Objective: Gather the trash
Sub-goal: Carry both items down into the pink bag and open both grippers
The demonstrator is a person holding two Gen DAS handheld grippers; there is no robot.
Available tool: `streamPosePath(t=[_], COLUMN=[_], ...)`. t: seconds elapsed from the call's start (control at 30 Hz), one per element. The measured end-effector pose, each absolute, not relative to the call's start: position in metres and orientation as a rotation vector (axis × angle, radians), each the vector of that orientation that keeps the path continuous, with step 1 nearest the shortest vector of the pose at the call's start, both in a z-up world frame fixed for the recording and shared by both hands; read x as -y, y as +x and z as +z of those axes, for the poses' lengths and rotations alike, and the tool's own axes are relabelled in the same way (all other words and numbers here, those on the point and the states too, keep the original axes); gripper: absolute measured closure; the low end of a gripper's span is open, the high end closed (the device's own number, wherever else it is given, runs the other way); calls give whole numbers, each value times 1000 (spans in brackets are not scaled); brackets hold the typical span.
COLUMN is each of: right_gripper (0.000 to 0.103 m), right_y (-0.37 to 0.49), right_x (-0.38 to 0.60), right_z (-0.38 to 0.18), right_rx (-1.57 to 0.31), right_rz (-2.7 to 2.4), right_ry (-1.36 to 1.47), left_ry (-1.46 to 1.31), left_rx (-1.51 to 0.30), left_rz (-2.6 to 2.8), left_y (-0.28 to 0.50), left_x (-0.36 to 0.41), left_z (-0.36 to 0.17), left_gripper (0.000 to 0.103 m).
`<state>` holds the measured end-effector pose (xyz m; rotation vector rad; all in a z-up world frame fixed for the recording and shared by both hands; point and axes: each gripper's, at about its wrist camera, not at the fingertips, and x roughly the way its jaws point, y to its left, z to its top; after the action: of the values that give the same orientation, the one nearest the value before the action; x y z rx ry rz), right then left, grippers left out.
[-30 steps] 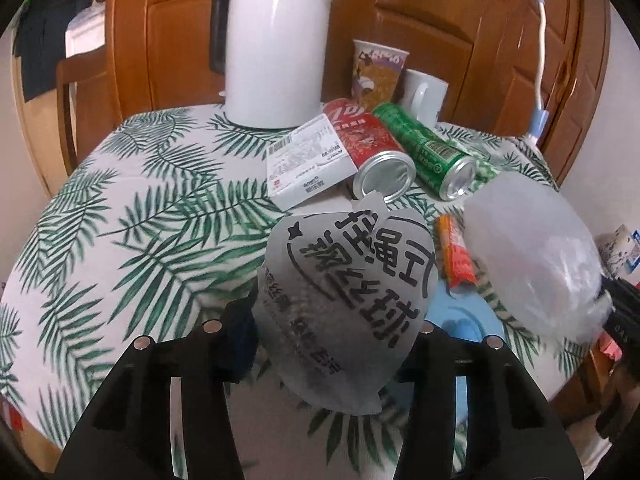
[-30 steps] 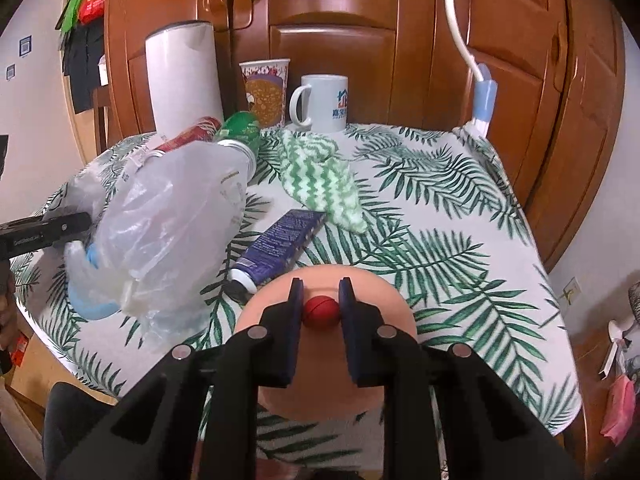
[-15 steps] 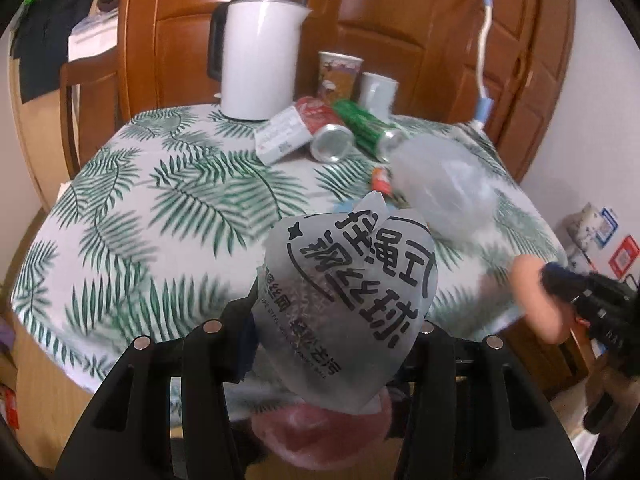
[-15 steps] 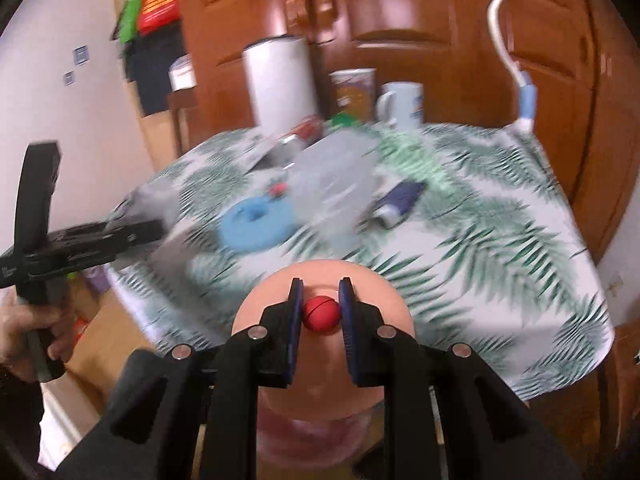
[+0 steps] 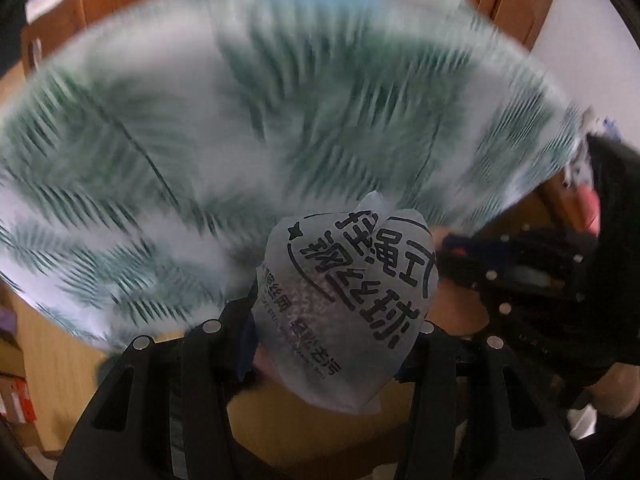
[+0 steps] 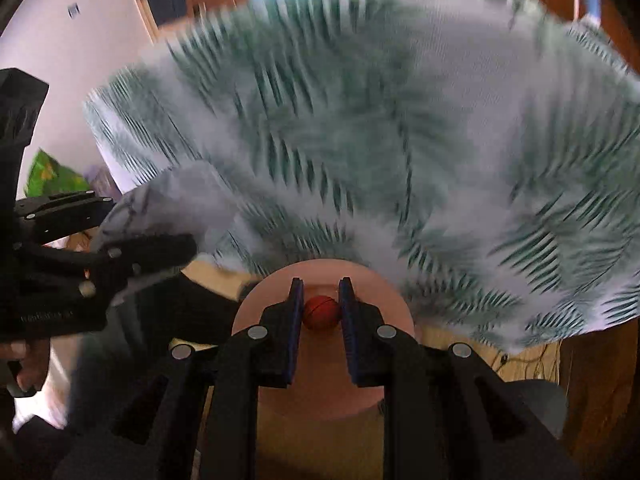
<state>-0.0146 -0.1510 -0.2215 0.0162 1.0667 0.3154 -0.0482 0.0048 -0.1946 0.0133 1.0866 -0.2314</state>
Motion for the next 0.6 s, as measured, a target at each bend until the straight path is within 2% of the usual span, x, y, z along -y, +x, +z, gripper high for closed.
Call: streamPosePath(t=[0.17,0.37,0.4,0.43,0.47,0.53,0.57,0.6], right_gripper=[85,81,71,63,50,44,38,29], right_y=[-1,21,24,27,29,29,27,25], right_x=[148,146,146,146,147,148,150,152], right_z=[-286,-363,-373,-382,-392,-396,-393,-387], right_rx=[-1167,-1260,-1273,-1290,-1303,-1311,-1307,-1293], right_rz=[314,311,312,310,304,298,285,277], right_ry=[10,16,21,22,21,13,5,6], left_ry=[43,44,47,54,60,50,40,33], left_rx=[-1240,-1364,-1373,-1373,-1379,-1386,-1380,-1371], left_rz=[-214,-191,-181,-169,-155,-136,-130,-125], left_y=[-26,-2,2,4,6,8,7,6], left_x=[-5,-12,-14,-16,-18,-23,-26,-28], left_z=[-283,-353,-361,-365,-368,-371,-368,-364], left_gripper=[54,50,38,34,28,22,19,11])
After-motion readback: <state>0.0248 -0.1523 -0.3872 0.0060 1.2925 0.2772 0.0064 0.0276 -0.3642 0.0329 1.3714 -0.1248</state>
